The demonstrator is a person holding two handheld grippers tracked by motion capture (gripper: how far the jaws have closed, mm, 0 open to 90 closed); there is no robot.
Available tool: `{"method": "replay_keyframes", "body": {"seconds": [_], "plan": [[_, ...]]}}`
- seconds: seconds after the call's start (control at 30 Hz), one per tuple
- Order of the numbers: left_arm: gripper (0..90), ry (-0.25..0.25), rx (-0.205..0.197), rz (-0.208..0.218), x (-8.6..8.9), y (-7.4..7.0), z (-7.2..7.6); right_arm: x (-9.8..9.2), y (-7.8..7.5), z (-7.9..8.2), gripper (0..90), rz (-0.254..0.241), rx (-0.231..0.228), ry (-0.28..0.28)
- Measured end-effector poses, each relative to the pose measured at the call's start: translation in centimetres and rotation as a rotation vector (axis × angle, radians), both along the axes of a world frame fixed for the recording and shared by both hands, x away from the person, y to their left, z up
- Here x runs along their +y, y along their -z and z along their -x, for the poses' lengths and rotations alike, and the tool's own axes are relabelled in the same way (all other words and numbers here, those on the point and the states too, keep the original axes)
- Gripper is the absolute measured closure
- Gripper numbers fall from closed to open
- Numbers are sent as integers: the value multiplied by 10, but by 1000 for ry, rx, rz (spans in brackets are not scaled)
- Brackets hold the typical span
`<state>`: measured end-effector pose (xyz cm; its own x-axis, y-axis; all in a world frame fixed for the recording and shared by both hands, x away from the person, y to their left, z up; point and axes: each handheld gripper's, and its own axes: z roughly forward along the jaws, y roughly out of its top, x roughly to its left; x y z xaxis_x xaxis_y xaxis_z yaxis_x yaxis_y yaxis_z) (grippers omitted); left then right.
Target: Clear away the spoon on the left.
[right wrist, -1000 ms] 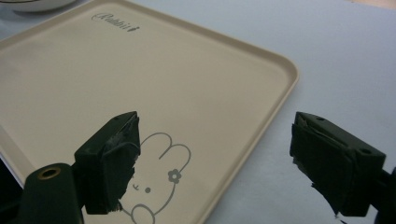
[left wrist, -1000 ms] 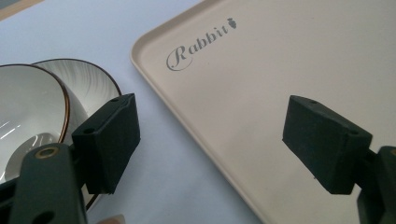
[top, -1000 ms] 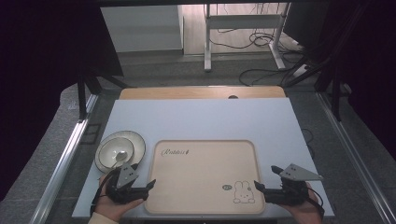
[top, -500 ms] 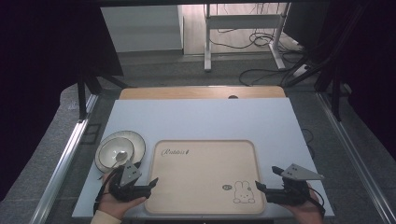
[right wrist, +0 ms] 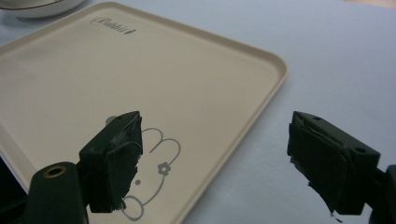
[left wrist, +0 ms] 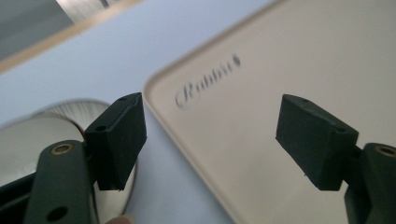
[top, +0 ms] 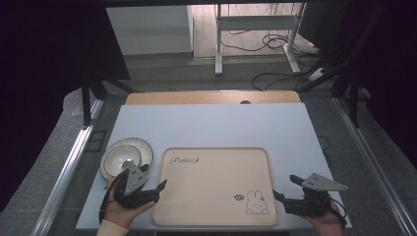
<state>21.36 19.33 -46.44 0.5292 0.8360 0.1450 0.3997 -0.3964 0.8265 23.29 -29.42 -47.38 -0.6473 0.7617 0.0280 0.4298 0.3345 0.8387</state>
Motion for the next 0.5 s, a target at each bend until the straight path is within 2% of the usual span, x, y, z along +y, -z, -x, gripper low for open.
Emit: {"method": "replay_keyframes", "body": {"seconds": [0.03, 0.07, 0.27, 0.43, 0.5], "plan": [[249, 1, -5, 13, -1, -5, -2, -1, 0, 0, 190, 1, -5, 4], [254, 6, -7, 43, -3, -11, -5, -2, -1, -1, 191, -3, -10, 16], [251, 15, 7, 58, -5, -19, -18, 0, -1, -1, 191, 28, -38, 28], [248, 19, 1, 42, -5, -24, -19, 0, 0, -2, 191, 34, -33, 29], [251, 19, 1, 26, -3, -24, -17, -1, 1, -4, 190, 36, -26, 45]]}}
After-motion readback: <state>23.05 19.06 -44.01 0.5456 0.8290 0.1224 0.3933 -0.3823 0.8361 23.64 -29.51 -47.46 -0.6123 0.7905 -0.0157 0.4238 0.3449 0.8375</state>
